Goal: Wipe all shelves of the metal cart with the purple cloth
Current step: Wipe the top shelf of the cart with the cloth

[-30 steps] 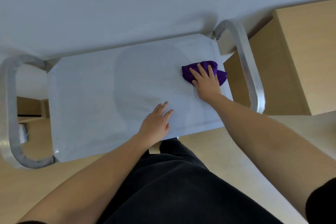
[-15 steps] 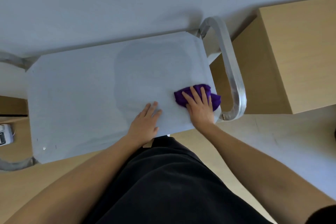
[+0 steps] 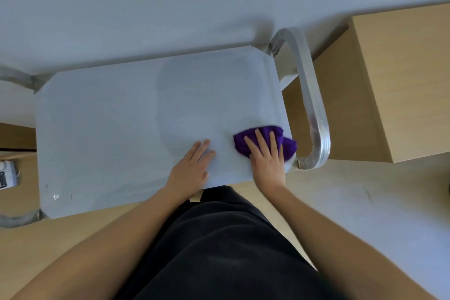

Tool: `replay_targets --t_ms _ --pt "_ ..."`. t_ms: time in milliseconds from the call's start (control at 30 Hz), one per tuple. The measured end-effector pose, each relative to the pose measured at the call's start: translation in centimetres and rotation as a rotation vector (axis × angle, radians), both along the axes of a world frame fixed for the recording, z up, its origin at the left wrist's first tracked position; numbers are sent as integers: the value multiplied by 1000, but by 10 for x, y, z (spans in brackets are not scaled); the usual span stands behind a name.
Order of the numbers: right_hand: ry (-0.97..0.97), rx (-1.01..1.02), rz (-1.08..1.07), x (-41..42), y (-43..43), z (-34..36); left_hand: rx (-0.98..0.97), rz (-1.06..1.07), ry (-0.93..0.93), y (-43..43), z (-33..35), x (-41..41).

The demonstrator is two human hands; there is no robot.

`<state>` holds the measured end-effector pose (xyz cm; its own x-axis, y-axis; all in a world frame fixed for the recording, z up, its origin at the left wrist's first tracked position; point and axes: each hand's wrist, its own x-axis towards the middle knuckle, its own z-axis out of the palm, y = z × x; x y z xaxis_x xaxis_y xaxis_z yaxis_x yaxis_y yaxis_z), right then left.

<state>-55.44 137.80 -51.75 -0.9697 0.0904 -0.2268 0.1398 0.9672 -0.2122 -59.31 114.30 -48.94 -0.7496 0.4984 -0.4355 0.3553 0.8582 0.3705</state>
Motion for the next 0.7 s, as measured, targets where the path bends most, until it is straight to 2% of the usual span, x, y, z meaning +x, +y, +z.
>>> replay_targets --t_ms 100,200,533,700 --pt "-39 23 -17 21 -5 -5 7 11 -2 -1 0 2" --pt "-15 14 -28 -2 -5 -6 17 21 3 0 2 -1" --pt "-39 -29 -3 -187 10 0 36 68 31 2 6 -10" --pt "-56 -65 -25 -246 5 6 15 64 10 3 5 -8"
